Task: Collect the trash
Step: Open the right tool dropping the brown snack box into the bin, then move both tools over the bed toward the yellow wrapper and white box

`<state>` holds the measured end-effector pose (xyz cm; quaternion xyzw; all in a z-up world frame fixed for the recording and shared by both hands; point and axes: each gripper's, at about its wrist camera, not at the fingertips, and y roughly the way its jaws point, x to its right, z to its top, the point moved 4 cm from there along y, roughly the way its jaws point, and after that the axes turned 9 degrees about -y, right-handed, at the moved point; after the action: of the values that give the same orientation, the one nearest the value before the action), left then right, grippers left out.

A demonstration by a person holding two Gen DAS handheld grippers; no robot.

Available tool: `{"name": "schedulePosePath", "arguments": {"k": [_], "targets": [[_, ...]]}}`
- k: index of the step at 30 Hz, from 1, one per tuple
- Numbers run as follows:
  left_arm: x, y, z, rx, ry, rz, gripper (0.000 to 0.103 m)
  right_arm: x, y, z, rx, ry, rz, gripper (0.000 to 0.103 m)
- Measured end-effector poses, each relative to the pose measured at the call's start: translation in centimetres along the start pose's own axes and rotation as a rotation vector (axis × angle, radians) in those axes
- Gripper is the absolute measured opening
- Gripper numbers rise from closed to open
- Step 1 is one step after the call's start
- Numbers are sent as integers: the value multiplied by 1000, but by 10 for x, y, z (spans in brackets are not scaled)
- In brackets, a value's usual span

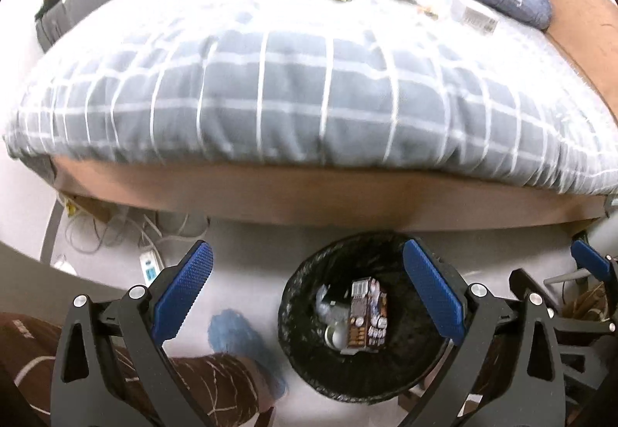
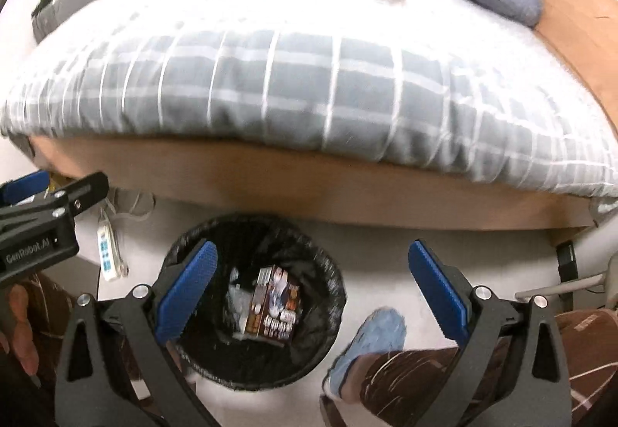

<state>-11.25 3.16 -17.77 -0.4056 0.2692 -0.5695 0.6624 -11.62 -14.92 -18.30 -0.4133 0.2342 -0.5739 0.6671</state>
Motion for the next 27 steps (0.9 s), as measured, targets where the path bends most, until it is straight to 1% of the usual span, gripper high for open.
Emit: {"name": "schedulePosePath", "arguments": {"k": [6,13,20,22,27], "targets": [[13,-20,28,63,25,-26,97,22,-23,31,97,29,-31,95],[24,-29,70,121,32,-47,97,48,-30,71,165,59,-56,95],[41,-30,113,169,52,-59,97,65,-28,108,224,82,-57,95],[42,-27,122,180,53,-52,97,67,-26,118,234,76,-60,95],[46,-11,146,178,38,-50,97,75,-12,148,246,76,-53,95]]}}
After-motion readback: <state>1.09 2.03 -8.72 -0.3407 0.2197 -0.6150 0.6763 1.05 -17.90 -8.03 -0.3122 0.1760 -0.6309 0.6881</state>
